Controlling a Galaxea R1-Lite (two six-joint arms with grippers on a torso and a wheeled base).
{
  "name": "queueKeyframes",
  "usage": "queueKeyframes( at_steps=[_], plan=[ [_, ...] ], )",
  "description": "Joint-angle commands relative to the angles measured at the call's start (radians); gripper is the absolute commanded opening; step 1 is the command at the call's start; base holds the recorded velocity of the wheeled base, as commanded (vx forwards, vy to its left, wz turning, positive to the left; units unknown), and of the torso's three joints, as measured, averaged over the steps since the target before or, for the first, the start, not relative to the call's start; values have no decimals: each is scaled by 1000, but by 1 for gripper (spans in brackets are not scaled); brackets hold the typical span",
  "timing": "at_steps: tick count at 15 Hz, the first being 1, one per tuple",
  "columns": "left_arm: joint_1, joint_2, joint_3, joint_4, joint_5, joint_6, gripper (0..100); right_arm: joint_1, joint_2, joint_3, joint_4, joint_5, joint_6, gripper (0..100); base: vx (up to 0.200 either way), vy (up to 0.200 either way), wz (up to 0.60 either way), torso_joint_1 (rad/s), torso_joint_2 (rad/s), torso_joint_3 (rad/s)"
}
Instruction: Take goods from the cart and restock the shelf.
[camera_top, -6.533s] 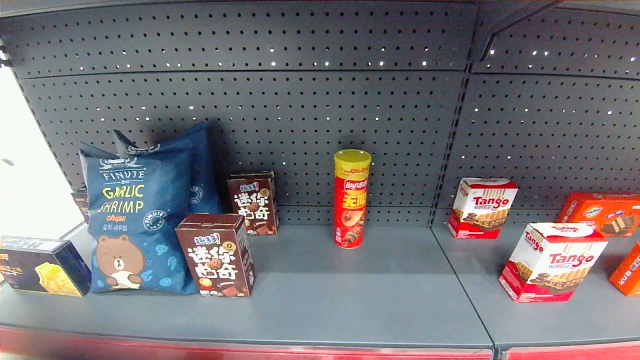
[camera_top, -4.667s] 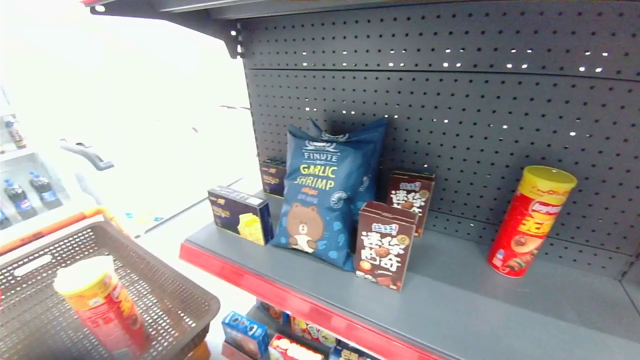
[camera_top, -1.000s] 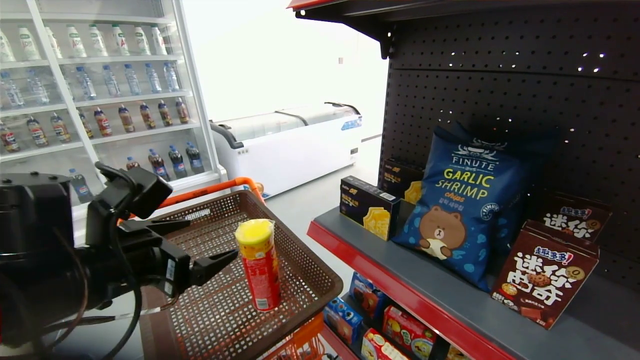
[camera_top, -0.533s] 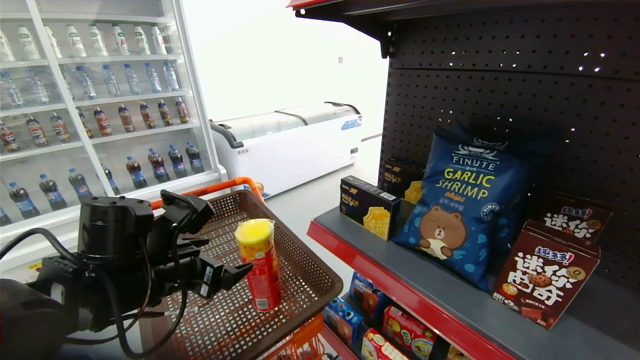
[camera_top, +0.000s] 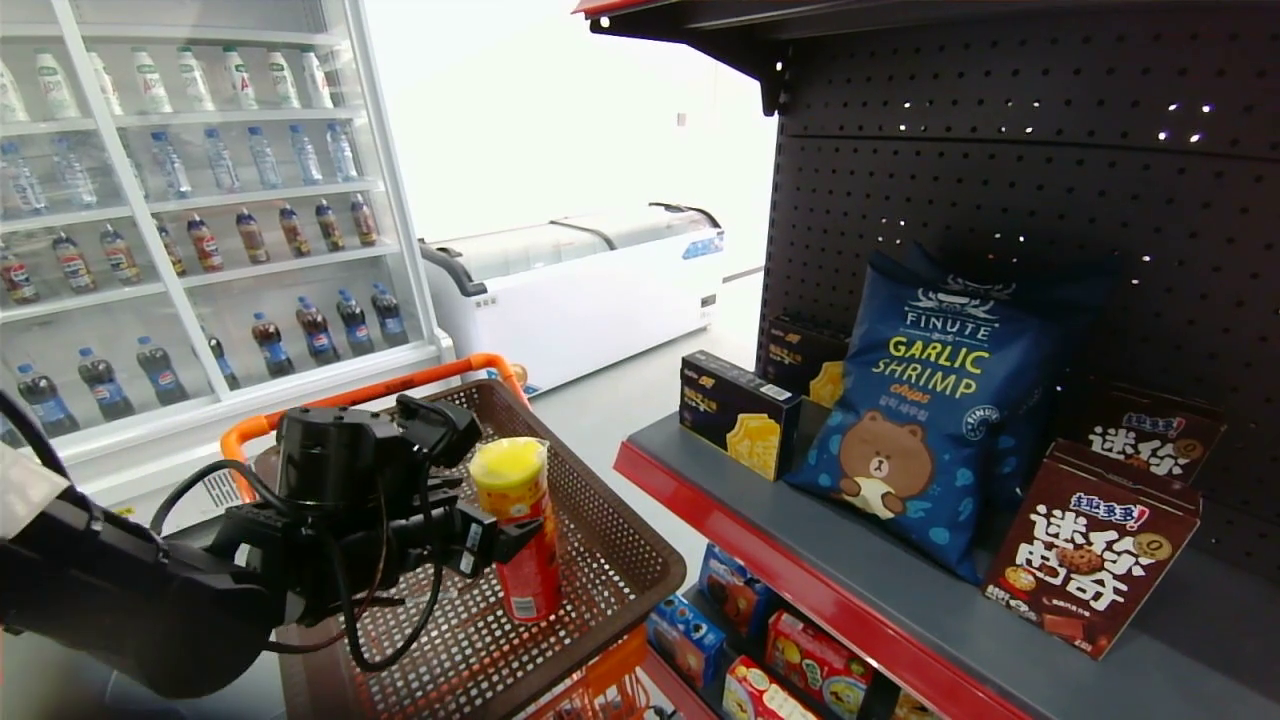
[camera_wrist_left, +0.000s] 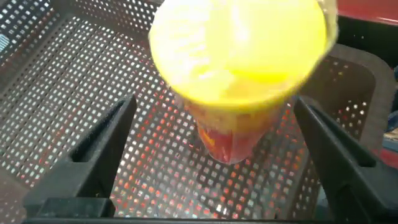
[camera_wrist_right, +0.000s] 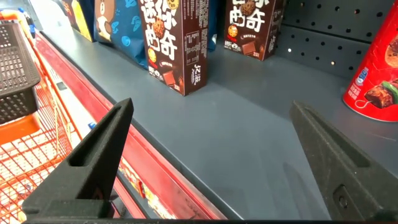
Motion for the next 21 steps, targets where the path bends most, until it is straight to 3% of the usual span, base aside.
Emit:
queueKeyframes(
  at_steps=[1,11,19,20,21],
  plan=[
    [-1,58,-14,-13,-1,0,100,0,0,0,0,0,0,100,0,0,0,0,0,0],
    [-15,153,-18,-94,0,3,100,0,0,0,0,0,0,100,0,0,0,0,0,0],
    [-27,200,-118,-96,2,0,100,0,0,0,0,0,0,100,0,0,0,0,0,0],
    [-29,200,-144,-92,2,-1,0,0,0,0,0,0,0,100,0,0,0,0,0,0],
    [-32,199,-152,-85,14,-9,0,0,0,0,0,0,0,100,0,0,0,0,0,0]
  ],
)
